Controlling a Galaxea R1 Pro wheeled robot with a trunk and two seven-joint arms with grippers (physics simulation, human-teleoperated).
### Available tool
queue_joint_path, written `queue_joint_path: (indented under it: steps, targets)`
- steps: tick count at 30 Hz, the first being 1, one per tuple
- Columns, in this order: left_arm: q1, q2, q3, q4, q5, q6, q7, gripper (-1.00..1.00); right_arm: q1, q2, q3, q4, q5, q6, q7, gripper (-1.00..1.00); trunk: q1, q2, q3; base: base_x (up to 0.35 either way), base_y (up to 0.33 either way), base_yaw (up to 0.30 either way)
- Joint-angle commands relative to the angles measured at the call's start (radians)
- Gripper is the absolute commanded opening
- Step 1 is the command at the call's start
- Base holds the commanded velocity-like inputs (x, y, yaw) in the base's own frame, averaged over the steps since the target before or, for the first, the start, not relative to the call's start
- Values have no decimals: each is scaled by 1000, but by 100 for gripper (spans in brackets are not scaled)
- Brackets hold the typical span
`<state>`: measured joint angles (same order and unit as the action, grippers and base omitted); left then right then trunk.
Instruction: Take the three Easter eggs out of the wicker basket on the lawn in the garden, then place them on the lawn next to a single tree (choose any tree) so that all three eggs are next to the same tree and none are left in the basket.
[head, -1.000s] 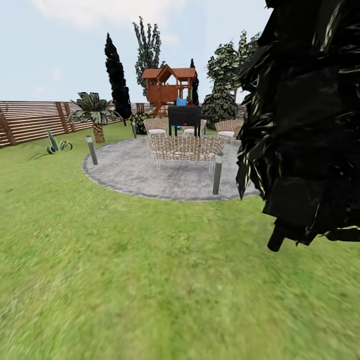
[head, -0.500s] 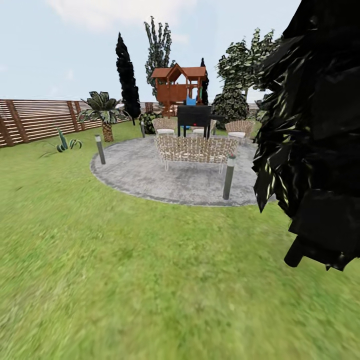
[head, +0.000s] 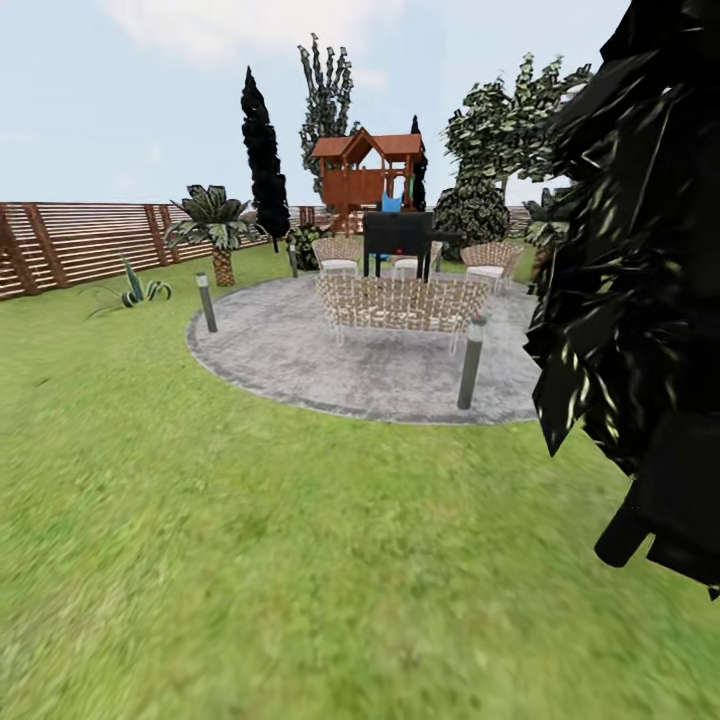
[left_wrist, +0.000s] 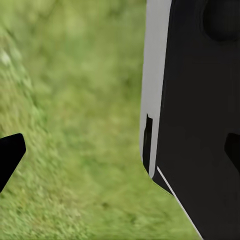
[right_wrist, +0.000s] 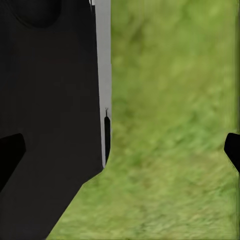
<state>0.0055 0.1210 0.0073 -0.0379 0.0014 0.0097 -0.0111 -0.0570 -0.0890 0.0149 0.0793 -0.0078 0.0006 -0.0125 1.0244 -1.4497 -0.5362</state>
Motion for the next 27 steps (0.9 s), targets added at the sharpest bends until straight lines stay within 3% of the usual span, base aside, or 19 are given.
queue_joint_path:
  steps: [1,23,27]
  targets:
    - [1,0,1,-2,0,1,-1,100,-1,0,1,2,-1,0,-1,100,1,0,-1,328,0,235]
    - [1,-1,1,-2,0,1,-1,100,-1,1,-1,2,-4,1,-2,100,1,0,-1,329,0,264]
    - [1,-1,1,-2,0,1,-1,100,-1,1,3,2,-1,1,-1,100,1,0,-1,329,0,102]
